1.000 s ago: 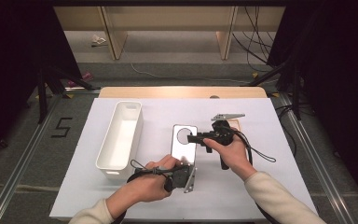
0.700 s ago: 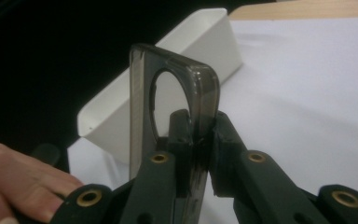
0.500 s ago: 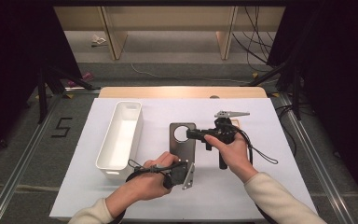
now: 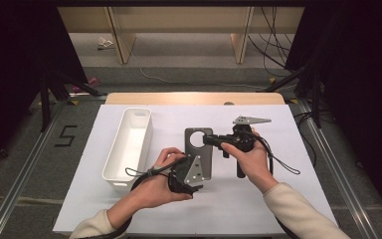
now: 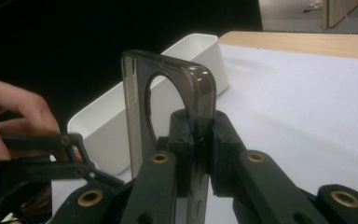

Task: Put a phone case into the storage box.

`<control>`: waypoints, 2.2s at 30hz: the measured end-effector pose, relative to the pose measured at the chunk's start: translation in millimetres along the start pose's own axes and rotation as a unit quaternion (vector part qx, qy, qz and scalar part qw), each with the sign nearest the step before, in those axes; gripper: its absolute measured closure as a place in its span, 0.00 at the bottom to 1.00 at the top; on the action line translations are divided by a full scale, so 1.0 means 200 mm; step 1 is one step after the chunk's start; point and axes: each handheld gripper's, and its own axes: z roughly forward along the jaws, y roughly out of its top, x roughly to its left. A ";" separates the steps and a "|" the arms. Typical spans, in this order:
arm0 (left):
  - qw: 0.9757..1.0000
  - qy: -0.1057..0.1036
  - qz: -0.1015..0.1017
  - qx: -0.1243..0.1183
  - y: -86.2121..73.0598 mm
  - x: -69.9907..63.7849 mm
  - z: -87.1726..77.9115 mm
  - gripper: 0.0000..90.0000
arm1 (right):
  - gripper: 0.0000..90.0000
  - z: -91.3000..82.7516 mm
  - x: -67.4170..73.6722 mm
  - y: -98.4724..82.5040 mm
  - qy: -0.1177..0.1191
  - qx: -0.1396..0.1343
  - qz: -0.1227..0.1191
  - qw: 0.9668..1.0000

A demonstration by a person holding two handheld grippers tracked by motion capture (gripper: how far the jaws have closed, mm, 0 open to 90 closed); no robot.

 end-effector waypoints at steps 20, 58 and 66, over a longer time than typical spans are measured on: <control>0.969 0.096 -0.187 -0.129 -0.07 0.18 -0.14 0.23 | 0.91 -0.03 -0.01 0.01 -0.022 -0.021 -0.017 0.999; 0.921 0.122 -0.324 -0.177 -0.07 0.29 -0.18 0.68 | 0.91 -0.01 0.05 0.00 -0.024 -0.021 -0.035 0.999; 0.912 0.109 -0.354 -0.174 -0.06 0.30 -0.14 0.80 | 0.91 -0.01 0.05 -0.01 -0.027 -0.024 -0.040 0.999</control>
